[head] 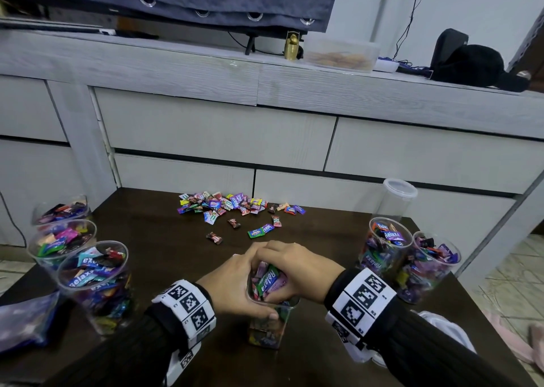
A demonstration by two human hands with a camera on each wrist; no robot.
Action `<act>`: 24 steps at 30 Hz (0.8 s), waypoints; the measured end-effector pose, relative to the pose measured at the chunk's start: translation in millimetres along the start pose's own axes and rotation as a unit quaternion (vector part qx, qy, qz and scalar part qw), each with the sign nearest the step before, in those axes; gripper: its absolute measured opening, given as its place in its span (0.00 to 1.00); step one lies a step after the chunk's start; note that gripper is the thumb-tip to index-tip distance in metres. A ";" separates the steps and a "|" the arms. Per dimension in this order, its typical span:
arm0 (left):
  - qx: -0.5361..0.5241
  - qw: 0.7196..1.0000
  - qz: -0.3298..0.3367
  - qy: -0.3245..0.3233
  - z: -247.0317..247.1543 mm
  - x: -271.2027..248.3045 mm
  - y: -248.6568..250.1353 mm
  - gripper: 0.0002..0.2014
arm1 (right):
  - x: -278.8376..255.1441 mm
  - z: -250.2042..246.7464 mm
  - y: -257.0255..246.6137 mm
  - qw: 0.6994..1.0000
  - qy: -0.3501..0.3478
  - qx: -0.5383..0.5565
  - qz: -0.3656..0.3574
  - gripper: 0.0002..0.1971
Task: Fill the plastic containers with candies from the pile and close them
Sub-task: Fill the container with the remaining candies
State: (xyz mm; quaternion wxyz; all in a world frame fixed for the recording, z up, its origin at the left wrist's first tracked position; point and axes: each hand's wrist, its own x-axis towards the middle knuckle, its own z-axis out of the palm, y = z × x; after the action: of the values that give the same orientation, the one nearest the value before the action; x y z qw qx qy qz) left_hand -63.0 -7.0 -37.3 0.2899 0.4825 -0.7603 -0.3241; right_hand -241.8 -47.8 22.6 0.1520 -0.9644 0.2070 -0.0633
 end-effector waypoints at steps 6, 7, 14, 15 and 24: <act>-0.002 1.000 -0.002 0.007 2.7 1.3 -8.2 0.46 | -1.8 -6.6 1.4 0.997 0.040 0.057 0.031 0.25; -0.003 1.000 -0.002 0.006 2.8 1.4 -9.2 0.45 | -1.0 -6.5 1.0 0.998 0.038 0.045 0.019 0.21; 0.005 1.000 0.005 -0.005 2.8 1.7 -7.0 0.46 | 1.3 1.1 0.1 0.969 0.166 0.164 0.075 0.12; 0.008 1.000 0.004 -0.007 3.0 1.8 -6.2 0.49 | 1.4 1.6 -0.8 0.965 0.167 0.182 0.090 0.14; -0.020 1.000 -0.009 -0.018 2.5 -0.5 -7.6 0.49 | -9.5 -23.7 1.5 0.995 0.078 0.041 0.055 0.07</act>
State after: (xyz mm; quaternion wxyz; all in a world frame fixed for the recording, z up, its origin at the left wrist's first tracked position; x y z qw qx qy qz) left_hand -60.5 -8.4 -44.8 0.2832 0.4776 -0.7541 -0.3507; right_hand -255.4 -51.4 44.0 0.1777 -0.9368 0.2682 -0.1378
